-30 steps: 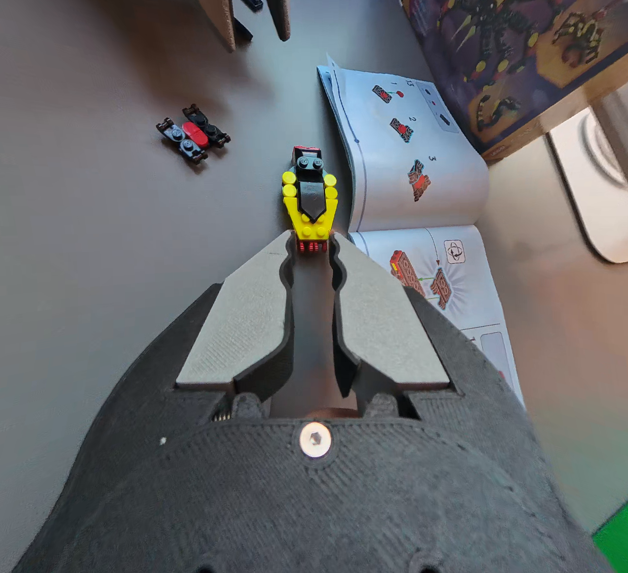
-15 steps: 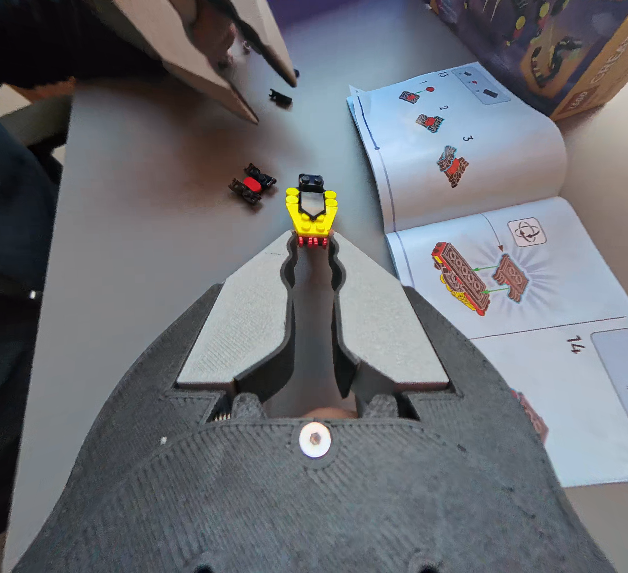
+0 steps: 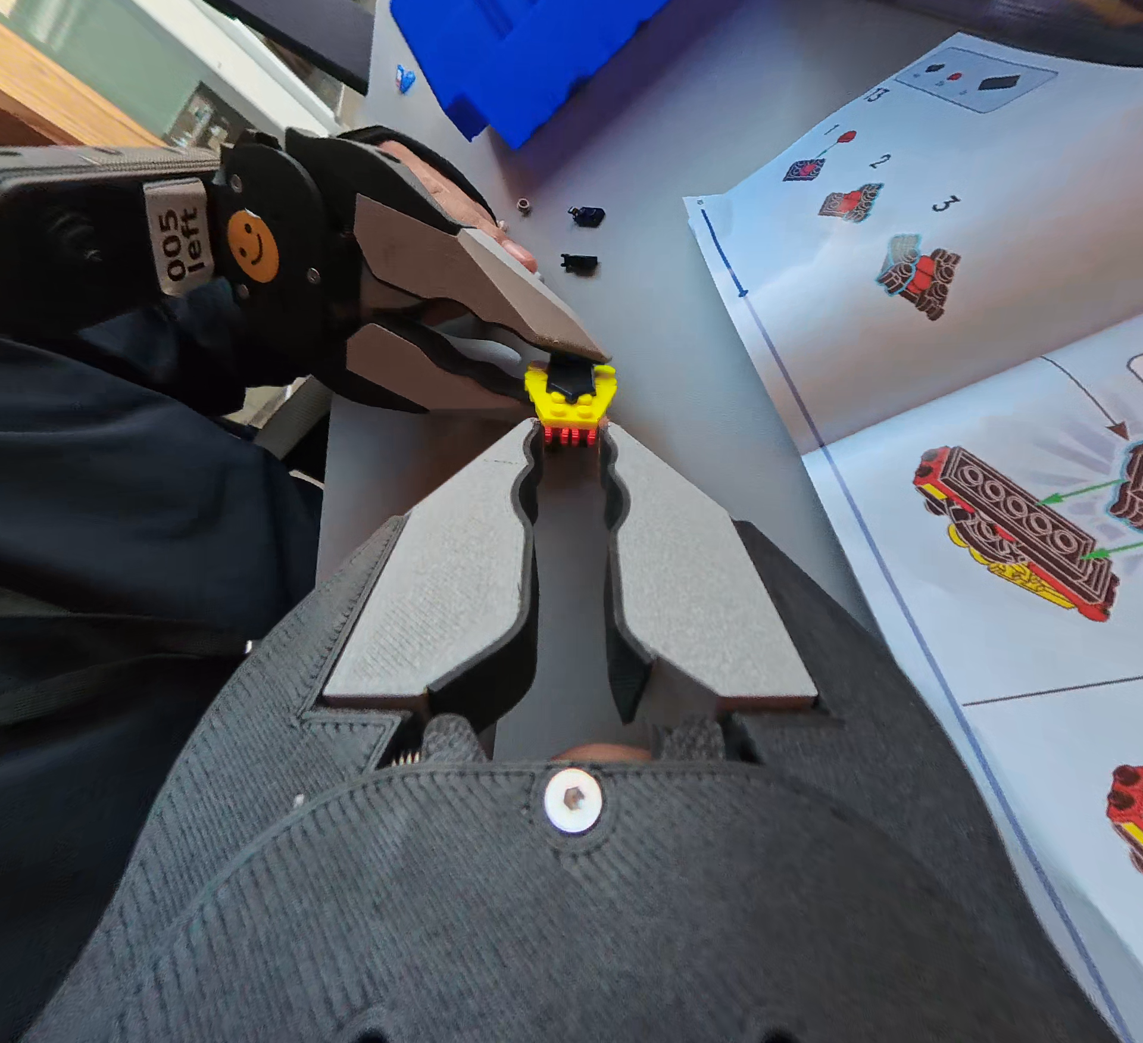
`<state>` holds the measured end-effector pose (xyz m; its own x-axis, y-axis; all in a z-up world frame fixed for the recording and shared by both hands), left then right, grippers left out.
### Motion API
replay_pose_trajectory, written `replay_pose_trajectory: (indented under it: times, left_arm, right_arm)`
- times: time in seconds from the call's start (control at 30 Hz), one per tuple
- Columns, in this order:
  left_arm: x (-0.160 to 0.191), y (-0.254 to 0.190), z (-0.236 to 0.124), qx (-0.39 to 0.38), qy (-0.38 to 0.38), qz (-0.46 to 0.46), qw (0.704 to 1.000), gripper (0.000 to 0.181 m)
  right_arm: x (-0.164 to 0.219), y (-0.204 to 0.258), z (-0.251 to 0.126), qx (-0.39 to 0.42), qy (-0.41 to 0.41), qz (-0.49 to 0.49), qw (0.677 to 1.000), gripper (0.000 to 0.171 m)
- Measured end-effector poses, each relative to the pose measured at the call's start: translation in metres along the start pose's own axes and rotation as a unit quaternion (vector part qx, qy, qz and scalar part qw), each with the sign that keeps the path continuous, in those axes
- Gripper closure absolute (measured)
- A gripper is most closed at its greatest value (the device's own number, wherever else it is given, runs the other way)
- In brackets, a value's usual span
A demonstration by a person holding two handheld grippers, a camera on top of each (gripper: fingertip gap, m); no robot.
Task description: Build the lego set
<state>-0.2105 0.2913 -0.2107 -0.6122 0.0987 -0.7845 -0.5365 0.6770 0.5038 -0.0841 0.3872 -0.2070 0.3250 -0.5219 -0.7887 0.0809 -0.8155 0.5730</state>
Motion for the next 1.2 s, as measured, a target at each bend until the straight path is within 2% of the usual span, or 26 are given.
replay_pose_trajectory:
  times: [0.03, 0.17, 0.27, 0.37, 0.47, 0.6, 0.7, 0.8, 0.93, 1.07, 1.2]
  left_arm:
    - [0.0, 0.001, 0.0, 0.001, 0.002, -0.001, 1.0, 0.163]
    - [-0.006, 0.007, -0.003, -0.014, -0.022, -0.027, 0.999, 0.164]
    - [-0.013, 0.017, -0.007, -0.001, -0.073, -0.129, 0.989, 0.164]
    - [-0.019, 0.023, -0.01, 0.057, -0.141, -0.278, 0.948, 0.164]
    - [-0.017, 0.026, -0.01, 0.113, -0.168, -0.386, 0.9, 0.164]
    - [-0.016, 0.023, -0.012, 0.201, -0.174, -0.47, 0.842, 0.165]
    - [-0.015, 0.02, -0.011, 0.232, -0.165, -0.493, 0.822, 0.165]
    - [-0.013, 0.021, -0.01, 0.221, -0.156, -0.49, 0.829, 0.158]
    - [-0.009, 0.028, -0.012, 0.195, -0.132, -0.481, 0.844, 0.129]
    - [-0.008, 0.032, -0.018, 0.172, -0.12, -0.451, 0.868, 0.129]
    - [-0.001, 0.029, -0.025, 0.175, -0.062, -0.381, 0.906, 0.129]
  right_arm:
    - [0.0, 0.001, 0.0, 0.002, -0.001, -0.01, 1.0, 0.158]
    - [-0.009, 0.007, -0.008, -0.009, -0.034, -0.059, 0.998, 0.153]
    - [-0.019, 0.014, -0.02, -0.022, -0.076, -0.102, 0.992, 0.144]
    - [-0.024, 0.023, -0.024, -0.053, -0.105, -0.127, 0.985, 0.141]
    - [-0.022, 0.031, -0.019, -0.073, -0.098, -0.152, 0.981, 0.146]
    - [-0.018, 0.037, -0.014, -0.091, -0.081, -0.167, 0.978, 0.157]
    - [-0.016, 0.039, -0.014, -0.107, -0.064, -0.153, 0.98, 0.158]
    - [-0.015, 0.032, -0.014, -0.087, -0.046, -0.122, 0.988, 0.159]
    - [-0.007, 0.012, -0.026, -0.048, 0.021, -0.036, 0.998, 0.159]
    - [0.004, -0.005, -0.037, -0.037, 0.054, 0.062, 0.996, 0.159]
    - [0.01, -0.01, -0.034, -0.01, 0.082, 0.046, 0.996, 0.158]
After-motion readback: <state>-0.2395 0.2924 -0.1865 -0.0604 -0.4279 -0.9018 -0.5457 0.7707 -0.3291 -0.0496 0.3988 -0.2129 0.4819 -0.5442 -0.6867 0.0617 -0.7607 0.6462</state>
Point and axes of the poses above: each gripper's, where its closed fingertips meet, z out along the fingers, x out of its underside, y = z × x across the jaws, the point moved 9 cm from there along -z, back along the fingers, and after that the axes turned 14 degrees about -y, right-handed, at the moved point
